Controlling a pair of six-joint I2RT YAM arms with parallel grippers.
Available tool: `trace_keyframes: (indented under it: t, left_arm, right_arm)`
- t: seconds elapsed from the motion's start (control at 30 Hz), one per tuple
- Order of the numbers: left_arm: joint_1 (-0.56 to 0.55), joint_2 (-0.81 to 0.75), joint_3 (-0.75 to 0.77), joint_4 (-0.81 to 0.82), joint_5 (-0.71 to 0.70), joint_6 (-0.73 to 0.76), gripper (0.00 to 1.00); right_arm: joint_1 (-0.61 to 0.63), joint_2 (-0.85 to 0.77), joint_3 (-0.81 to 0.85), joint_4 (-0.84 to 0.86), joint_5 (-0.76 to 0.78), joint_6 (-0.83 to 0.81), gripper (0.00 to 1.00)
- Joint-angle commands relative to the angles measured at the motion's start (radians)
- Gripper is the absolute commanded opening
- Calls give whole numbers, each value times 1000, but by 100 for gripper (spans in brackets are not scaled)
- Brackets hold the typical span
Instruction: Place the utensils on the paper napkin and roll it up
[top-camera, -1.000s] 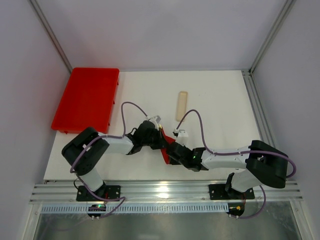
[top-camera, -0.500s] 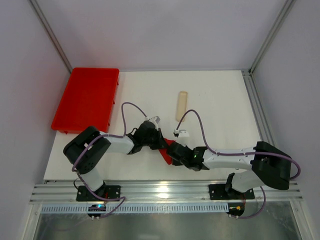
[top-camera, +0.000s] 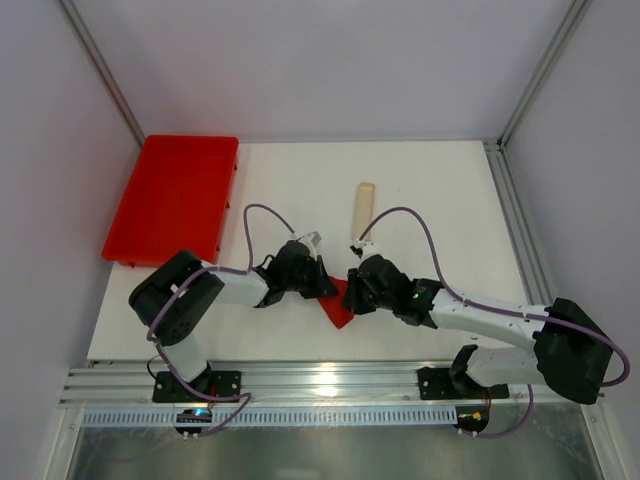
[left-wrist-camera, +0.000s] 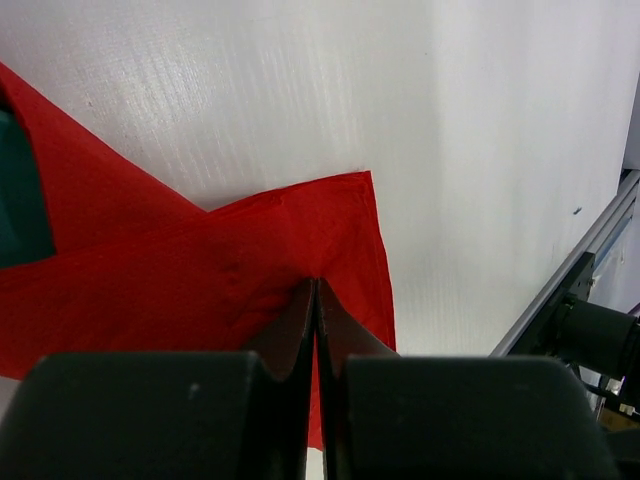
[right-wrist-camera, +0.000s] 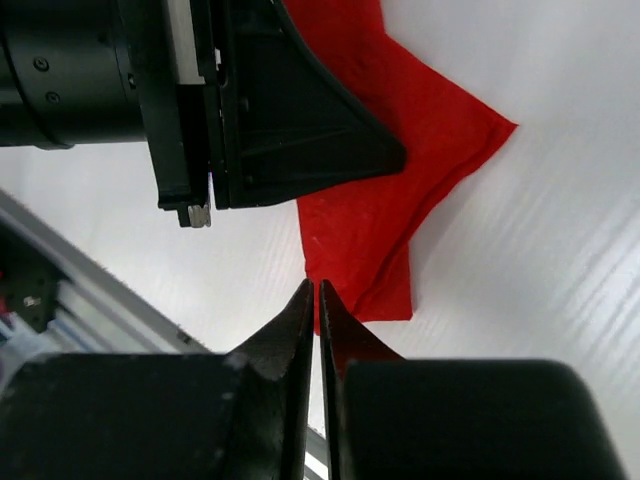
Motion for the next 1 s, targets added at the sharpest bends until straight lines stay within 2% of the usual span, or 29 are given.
trace_keyframes:
  t: [0.0,0.1,0.37,0.63,0.97]
  left_arm:
    - [3,46,-23,-109,-35,68,0]
    - [3,40,-29,-104,-29,71,0]
    - [3,52,-35,-73,-3,66,0]
    - [5,61,-40,-73,0,75,0]
    - [17,77,-40,-63,17,71,0]
  right_arm:
    - [-113,-7,-53,210,-382,-82,6]
    - [-170,48,-64,260,-521,-89,4]
    - [-208,225,-22,362,-643,-100,4]
    - [-248,358,-37,438,-669,-91,4]
    - [-248,318,-183,539,-663,-25,4]
